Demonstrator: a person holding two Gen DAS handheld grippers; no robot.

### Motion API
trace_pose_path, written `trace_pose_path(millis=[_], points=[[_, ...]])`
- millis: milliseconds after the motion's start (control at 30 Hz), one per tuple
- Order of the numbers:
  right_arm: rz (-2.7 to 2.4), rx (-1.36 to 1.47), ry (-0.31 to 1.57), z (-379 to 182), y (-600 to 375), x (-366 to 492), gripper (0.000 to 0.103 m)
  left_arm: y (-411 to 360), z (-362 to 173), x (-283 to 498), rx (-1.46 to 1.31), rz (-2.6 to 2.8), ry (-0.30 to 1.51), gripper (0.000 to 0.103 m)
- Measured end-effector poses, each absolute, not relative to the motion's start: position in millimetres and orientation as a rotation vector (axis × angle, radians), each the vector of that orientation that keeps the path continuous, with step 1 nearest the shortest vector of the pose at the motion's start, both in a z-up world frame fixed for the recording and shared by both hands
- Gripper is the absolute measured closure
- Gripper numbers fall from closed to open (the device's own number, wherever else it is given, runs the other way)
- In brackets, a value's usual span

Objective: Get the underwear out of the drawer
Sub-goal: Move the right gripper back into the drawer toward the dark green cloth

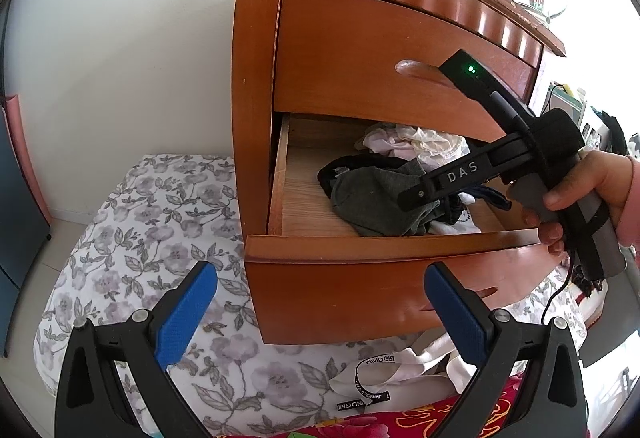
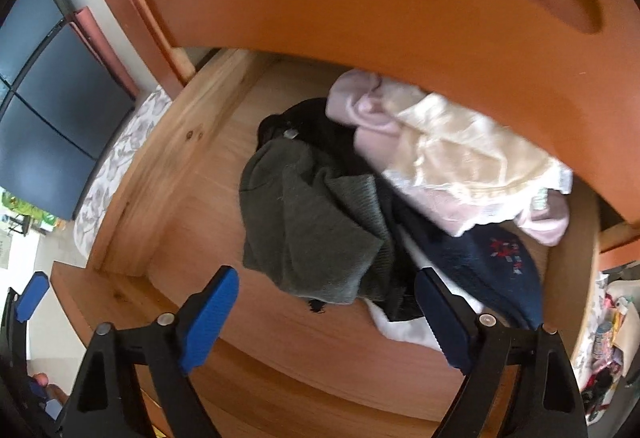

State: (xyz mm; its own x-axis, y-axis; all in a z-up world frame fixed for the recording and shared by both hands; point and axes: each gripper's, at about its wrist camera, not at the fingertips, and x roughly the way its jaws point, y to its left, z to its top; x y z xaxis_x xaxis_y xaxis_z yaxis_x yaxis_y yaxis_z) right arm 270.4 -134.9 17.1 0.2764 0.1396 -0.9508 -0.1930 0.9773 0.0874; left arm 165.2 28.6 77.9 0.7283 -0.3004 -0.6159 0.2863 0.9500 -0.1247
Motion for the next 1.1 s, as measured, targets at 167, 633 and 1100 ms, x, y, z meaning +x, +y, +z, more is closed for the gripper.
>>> trace_pose_path(millis=[167,633,1100], points=[[0.242,-0.039,1.273,15.5,-129.5,274.1,0.022,29.4,76.2,166.4,-0.020,-0.326,0.685,0.000],[0.226,0.054,1.260,31.0,-152.4,278.7,0.035,29.1,74.3,167.9,-0.020,-0.326,0.692,0.000],[0.253,0.155,1.359,13.4,-154.2,280.4,0.054,30.5,71.3,168.4,-0.024,-0.325,0.702,0.000]])
